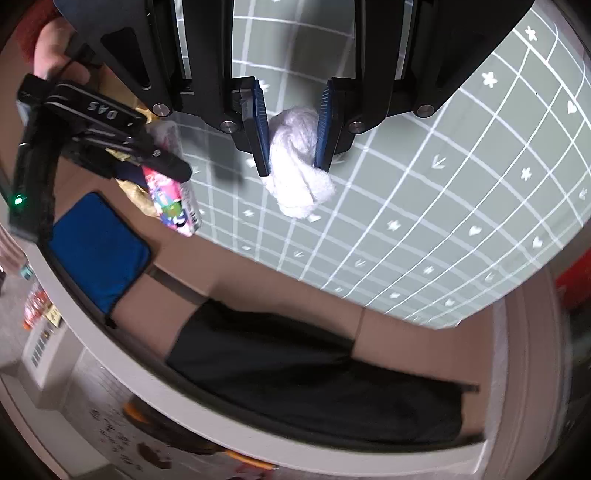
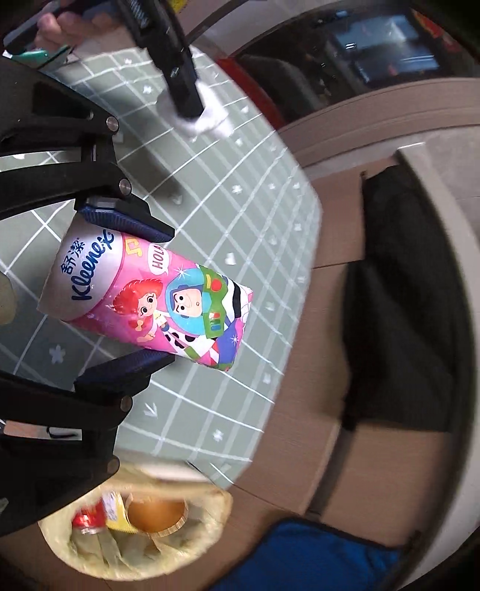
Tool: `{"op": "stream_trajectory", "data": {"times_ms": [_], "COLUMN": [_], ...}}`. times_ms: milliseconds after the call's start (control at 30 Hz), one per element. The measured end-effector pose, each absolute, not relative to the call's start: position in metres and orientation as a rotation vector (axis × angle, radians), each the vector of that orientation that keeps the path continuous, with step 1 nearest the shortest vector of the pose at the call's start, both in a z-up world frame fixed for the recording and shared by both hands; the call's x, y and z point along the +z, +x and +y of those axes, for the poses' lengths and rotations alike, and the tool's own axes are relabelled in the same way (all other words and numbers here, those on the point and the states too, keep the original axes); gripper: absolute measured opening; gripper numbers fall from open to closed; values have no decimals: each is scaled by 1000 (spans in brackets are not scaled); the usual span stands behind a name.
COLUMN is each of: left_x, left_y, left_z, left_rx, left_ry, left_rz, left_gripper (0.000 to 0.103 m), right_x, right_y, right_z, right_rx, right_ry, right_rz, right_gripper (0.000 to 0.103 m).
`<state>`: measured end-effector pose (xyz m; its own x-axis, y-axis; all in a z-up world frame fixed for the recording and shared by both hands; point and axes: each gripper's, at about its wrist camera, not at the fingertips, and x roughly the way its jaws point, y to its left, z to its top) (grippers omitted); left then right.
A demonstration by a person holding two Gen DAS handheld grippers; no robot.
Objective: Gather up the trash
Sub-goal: 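Carry the tissue ball and pink tissue pack over the bin with both grippers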
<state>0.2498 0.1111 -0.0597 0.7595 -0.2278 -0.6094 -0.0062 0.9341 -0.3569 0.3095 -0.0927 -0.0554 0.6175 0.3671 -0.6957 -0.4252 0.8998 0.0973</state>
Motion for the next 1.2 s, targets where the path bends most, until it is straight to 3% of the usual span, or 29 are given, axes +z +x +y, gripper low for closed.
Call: {"op": "stream_trajectory", "data": {"times_ms": [633, 1200], "left_x": [35, -1], "left_y": [270, 311], "left_z": [-87, -174], "left_rx": [-340, -432], "left_ry": [-93, -51], "left_rz": [472, 520], "left_gripper": [24, 24], "right_x": [47, 23], "right_y": [261, 265], "right_z": [-276, -370], "right_rx": [280, 178], "right_ry": [28, 127], "right_rz": [486, 484], "right_gripper": [56, 56]}}
